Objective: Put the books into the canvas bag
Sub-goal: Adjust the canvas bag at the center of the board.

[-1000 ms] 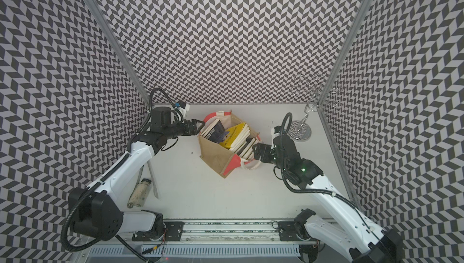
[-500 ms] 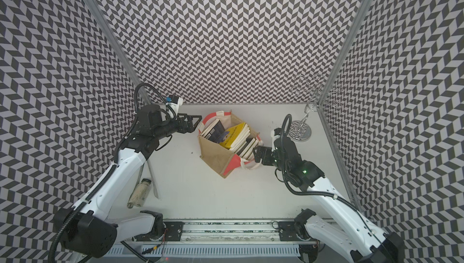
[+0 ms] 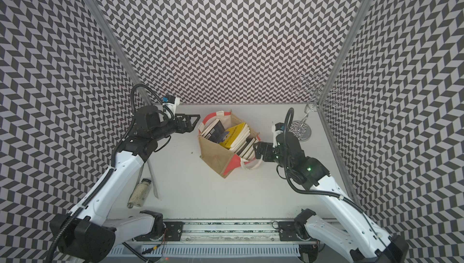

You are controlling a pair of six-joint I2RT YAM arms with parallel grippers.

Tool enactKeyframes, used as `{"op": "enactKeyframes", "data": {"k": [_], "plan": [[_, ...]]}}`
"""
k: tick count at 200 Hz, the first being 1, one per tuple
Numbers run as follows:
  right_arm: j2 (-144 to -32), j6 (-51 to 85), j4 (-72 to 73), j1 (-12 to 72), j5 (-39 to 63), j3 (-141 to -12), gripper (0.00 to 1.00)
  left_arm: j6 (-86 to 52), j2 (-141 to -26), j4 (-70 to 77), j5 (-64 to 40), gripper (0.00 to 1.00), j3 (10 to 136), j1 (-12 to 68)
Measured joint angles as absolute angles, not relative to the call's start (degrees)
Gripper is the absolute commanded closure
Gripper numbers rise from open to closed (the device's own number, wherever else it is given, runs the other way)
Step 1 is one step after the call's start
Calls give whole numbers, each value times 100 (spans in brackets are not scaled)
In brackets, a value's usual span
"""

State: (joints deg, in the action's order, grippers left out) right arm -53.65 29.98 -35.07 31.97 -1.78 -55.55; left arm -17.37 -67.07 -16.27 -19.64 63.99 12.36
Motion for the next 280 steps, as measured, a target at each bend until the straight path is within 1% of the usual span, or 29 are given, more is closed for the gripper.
{"op": "enactKeyframes", "data": {"k": [33,55,101,121,165,181,197,201,211,231,250,280], "plan": [[-5531,2967,-3726,3197,-381,-5898,3,-2123,-6296,-1533,-1605,1,5710,967],[-5721,2923,-3883,3177,-517,-6064,0,-2226,-6331,-1505,-1590,0,5660,714],[-6189,2908,-4007,2978,-552,-6235,0,-2307,-6364,-1249,-1872,0,5640,403],[-6460,2989,-4058,2945,-484,-6191,2,-2307,-6528,-1177,-2075,0,5714,403],[-6528,3148,-3988,2943,71,-5736,11,-2331,-6753,-1059,-2285,0,5719,403],[-6479,3227,-3898,2943,220,-5443,19,-2368,-6777,-1000,-2357,0,5719,403],[-6442,3301,-3802,2943,360,-5225,31,-2392,-6796,-943,-2383,0,5719,410],[-6440,3321,-3769,2943,395,-5188,36,-2397,-6803,-937,-2383,0,5719,412],[-6438,3347,-3671,2945,491,-5133,51,-2401,-6816,-926,-2368,0,5719,436],[-6445,3422,-3500,2945,668,-5098,77,-2410,-6886,-915,-2279,1,5719,545],[-6466,3476,-3350,2943,827,-5100,100,-2414,-7032,-908,-2213,4,5721,648],[-6484,3524,-3260,2943,923,-5111,100,-2443,-7317,-910,-2209,10,5721,716]]}}
